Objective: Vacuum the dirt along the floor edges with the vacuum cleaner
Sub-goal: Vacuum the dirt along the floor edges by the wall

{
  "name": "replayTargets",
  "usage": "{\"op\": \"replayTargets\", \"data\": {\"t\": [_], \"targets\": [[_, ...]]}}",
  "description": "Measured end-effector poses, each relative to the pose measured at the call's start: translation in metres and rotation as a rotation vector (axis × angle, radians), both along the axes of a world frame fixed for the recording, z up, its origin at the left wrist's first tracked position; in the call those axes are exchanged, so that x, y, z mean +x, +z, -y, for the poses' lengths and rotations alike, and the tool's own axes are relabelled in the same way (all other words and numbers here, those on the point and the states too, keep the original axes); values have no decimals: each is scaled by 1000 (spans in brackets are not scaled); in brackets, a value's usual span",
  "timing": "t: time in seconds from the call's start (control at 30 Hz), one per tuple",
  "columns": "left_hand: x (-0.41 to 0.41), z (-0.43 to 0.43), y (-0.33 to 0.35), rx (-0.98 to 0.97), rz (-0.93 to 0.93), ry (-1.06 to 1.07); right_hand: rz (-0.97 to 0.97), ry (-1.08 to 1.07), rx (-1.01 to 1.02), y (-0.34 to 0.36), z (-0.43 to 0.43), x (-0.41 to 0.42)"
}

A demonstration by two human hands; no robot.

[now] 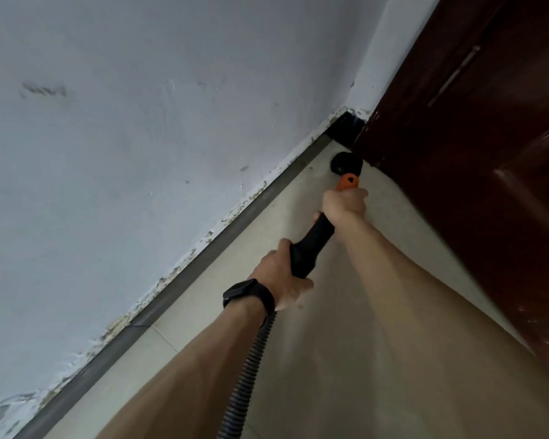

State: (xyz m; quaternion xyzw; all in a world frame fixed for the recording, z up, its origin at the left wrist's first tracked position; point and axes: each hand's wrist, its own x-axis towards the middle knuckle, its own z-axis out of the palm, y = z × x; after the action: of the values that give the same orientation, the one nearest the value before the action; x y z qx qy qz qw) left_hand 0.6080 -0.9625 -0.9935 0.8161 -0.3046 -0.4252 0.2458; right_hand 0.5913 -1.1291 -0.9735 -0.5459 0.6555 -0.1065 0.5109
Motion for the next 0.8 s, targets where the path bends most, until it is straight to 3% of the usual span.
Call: {"op": "replayTargets", "data": {"t": [0.27, 0.8], "targets": [[7, -28, 18, 90, -53, 43, -125, 133, -63, 0, -28, 19], [-71, -302, 52, 334, -145, 233, 134, 309, 203, 25, -313, -61]]}}
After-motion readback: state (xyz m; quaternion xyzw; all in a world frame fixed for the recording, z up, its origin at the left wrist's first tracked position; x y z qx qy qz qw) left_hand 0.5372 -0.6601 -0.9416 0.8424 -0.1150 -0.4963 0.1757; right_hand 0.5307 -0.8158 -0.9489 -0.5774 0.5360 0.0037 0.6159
